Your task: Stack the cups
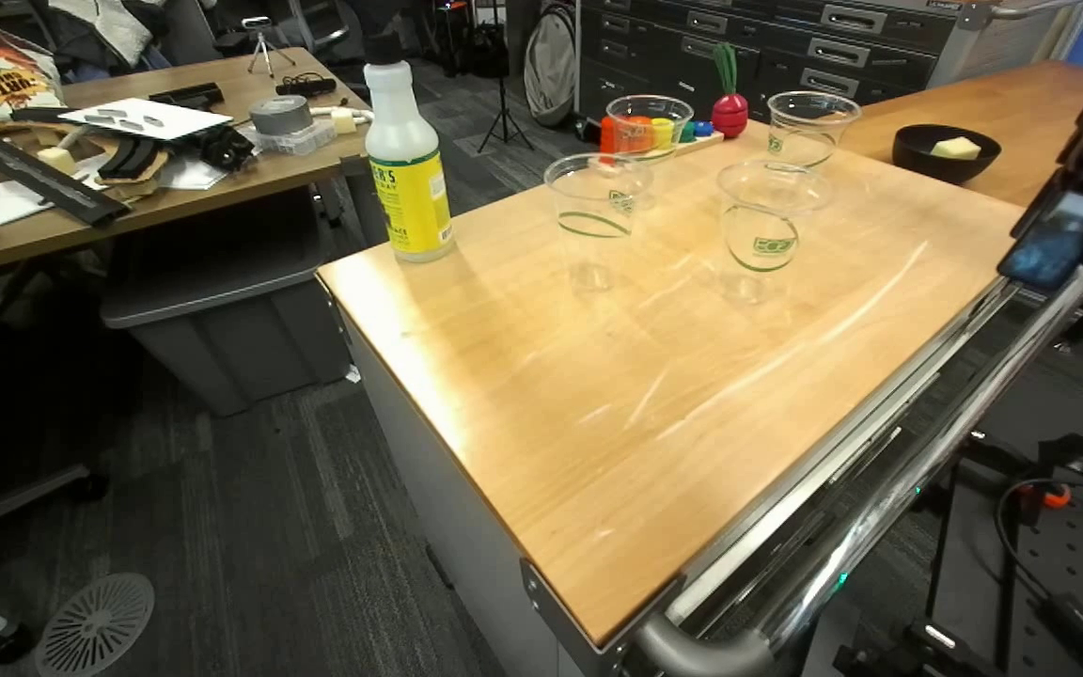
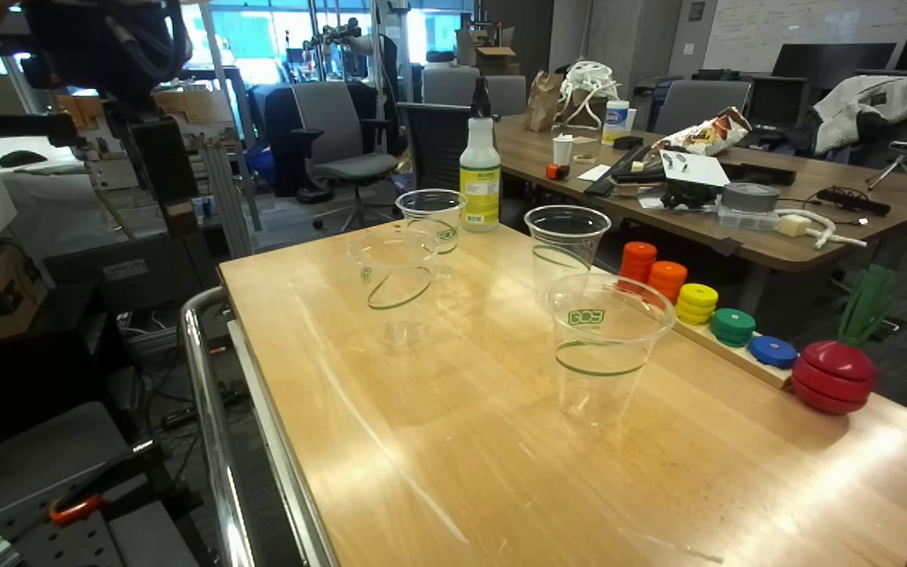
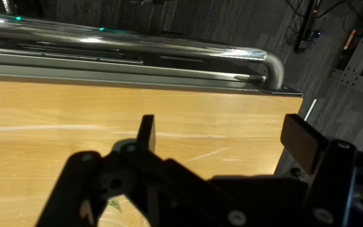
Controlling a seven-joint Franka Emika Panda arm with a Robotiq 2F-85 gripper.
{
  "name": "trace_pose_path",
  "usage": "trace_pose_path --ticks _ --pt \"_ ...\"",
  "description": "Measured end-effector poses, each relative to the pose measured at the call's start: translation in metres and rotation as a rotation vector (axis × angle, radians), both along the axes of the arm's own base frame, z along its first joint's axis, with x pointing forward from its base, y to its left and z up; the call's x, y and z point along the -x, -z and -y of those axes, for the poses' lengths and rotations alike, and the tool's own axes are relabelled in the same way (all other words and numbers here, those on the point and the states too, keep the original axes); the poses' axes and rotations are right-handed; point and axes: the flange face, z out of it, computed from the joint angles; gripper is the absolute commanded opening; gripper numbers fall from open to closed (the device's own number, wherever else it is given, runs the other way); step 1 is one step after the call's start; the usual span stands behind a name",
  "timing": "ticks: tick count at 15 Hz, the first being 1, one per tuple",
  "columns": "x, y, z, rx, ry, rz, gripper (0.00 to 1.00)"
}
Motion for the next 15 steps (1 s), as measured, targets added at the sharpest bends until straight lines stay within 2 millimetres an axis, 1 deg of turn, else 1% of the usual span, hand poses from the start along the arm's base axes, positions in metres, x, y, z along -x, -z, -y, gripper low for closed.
trace_pose_path --ticks 3,5,7,9,12,15 --pt "-0.009 -0.01 0.001 -0.002 0.01 0.015 1.0" --pt "-0.019 -0.018 0.008 -0.004 0.041 0.032 1.0" --pt "-0.032 -0.022 0.021 0.002 0.086 0.051 1.0" --pt "-0.043 -0.022 0.039 0.023 0.143 0.068 1.0" --pt "-0.058 -0.018 0.067 0.079 0.238 0.078 1.0" --pt "-0.069 -0.012 0.087 0.144 0.312 0.067 1.0"
